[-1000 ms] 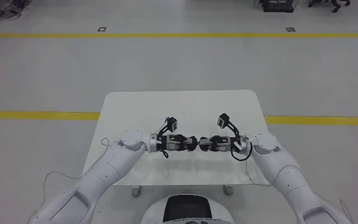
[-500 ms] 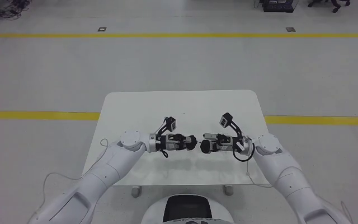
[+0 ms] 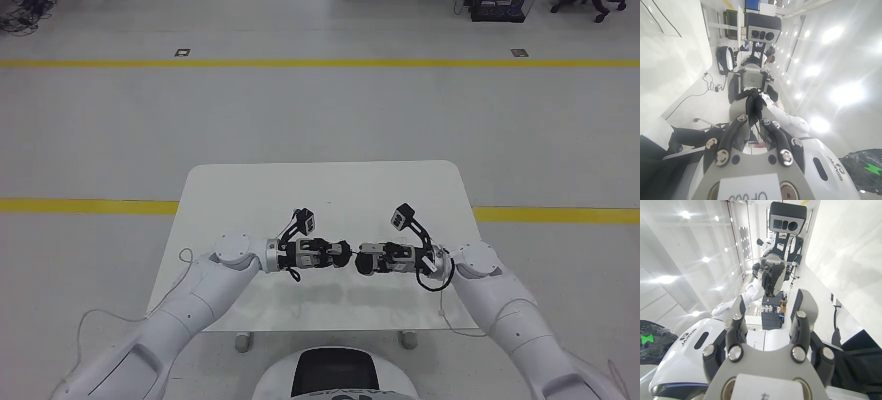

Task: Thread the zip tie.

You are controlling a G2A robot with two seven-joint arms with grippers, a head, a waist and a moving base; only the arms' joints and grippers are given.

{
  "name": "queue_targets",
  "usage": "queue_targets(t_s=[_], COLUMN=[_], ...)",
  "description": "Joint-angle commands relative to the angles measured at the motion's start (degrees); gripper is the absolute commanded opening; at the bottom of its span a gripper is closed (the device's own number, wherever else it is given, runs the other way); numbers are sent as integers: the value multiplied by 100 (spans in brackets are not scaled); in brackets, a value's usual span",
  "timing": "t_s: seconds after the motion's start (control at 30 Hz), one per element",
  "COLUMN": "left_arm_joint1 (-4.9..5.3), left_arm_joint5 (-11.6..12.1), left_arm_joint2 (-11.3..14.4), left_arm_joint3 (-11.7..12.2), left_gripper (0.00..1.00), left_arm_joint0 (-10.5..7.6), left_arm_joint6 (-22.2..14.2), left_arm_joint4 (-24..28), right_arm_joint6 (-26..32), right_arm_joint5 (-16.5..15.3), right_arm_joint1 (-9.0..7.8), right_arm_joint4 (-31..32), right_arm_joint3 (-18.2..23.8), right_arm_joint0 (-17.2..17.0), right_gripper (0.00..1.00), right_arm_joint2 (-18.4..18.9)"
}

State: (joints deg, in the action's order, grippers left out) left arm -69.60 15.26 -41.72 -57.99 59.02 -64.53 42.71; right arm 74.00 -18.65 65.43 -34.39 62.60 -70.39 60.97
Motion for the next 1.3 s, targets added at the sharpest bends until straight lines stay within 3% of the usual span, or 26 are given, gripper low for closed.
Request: queue_targets(t_s=[0.0, 1.27], left_arm_joint1=[-3, -42], left_arm_joint5=[-1, 13], left_arm_joint2=[2, 4], left_arm_joint3=[8, 91], left_gripper=[0, 0], left_arm_joint0=[-4, -36], left_arm_joint6=[-9, -99], left_arm_joint4=[0, -1], right_arm_joint6=[0, -19], right_arm_joint5=[-3, -39], right_arm_joint1=[6, 16], right_arm_joint4=[-8, -45], right_arm_joint3=[-27, -170], right_arm_joint0=[18, 73], right_gripper=[2, 2], right_arm_joint2=[-15, -34])
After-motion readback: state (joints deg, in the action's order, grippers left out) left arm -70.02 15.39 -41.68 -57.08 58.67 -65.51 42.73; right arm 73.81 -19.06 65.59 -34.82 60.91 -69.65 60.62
